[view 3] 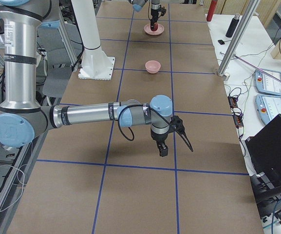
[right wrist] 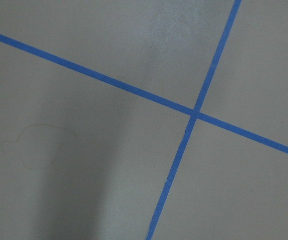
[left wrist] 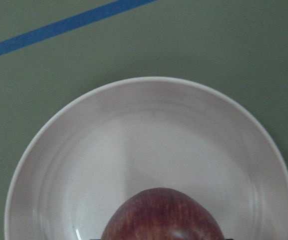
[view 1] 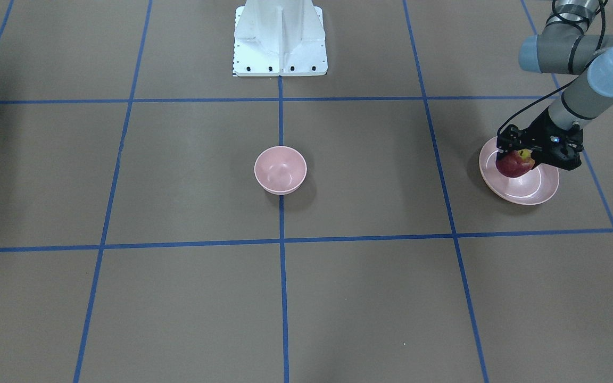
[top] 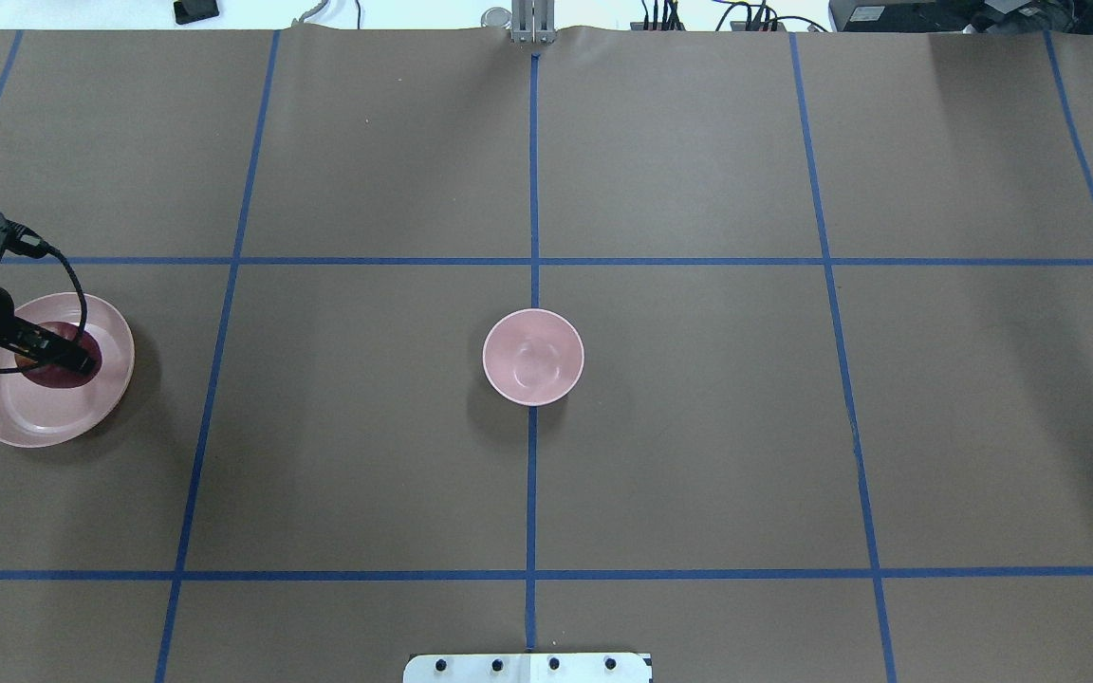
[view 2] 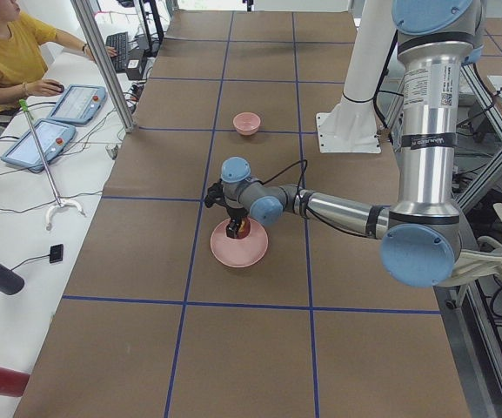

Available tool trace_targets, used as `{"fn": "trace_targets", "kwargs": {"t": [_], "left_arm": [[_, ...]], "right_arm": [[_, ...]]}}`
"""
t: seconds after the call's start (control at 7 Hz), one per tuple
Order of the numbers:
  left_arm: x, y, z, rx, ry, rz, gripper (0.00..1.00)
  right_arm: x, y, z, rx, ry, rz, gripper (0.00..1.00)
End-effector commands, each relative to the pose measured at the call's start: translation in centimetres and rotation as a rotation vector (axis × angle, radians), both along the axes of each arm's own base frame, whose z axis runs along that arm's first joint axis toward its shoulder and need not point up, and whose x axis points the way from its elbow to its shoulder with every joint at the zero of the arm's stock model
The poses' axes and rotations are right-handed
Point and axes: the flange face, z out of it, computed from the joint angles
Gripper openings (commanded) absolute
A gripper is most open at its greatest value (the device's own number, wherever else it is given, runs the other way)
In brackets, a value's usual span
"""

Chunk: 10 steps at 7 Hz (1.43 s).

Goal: Move apple from plate to bowl
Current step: 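Lift the apple with the left gripper and carry it over the pink bowl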

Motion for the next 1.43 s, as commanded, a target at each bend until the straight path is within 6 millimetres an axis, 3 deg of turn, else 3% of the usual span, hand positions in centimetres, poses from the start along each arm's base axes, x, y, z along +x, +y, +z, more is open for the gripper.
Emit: {"fn": "trace_targets", "kwargs": {"t": [0.0, 0.14, 0.29, 0.57, 0.71, 1.0, 1.14, 1.29], "left_arm": [[2.2, -2.9, -12.3, -0.071, -0.039, -0.021, 0.08], [5.0, -3.7, -17.6, -0.130, -0.020, -0.070, 0.09], [11.3, -1.4, -22.2, -0.189, 0.017, -0.070, 0.09], [20.9, -0.5, -32.3, -0.321, 0.077, -0.145, 0.09], [25.3, -0.2, -35.6, -0.310, 0.061, -0.213, 0.09], [29.9, -1.7, -39.3, -0.343, 0.051, -0.250, 0.12], [32.1, -1.4, -40.8, -0.364, 0.052, -0.249, 0.14], [33.7, -0.2, -40.6, -0.362, 0.063, -0.248, 0.18]], "right_arm": [[0.0, 0.0, 0.1, -0.002, -0.001, 0.000, 1.00], [0.0, 0.0, 0.2, -0.006, -0.001, 0.001, 1.00], [0.0, 0.0, 0.3, -0.008, -0.001, 0.001, 1.00], [0.0, 0.0, 0.4, -0.009, 0.001, 0.001, 1.00], [0.0, 0.0, 0.5, -0.011, -0.001, 0.001, 1.00], [0.0, 0.0, 0.5, -0.011, -0.001, 0.001, 1.00], [0.0, 0.0, 0.5, -0.011, -0.001, 0.001, 1.00], [0.0, 0.0, 0.5, -0.013, -0.001, 0.002, 1.00]]}}
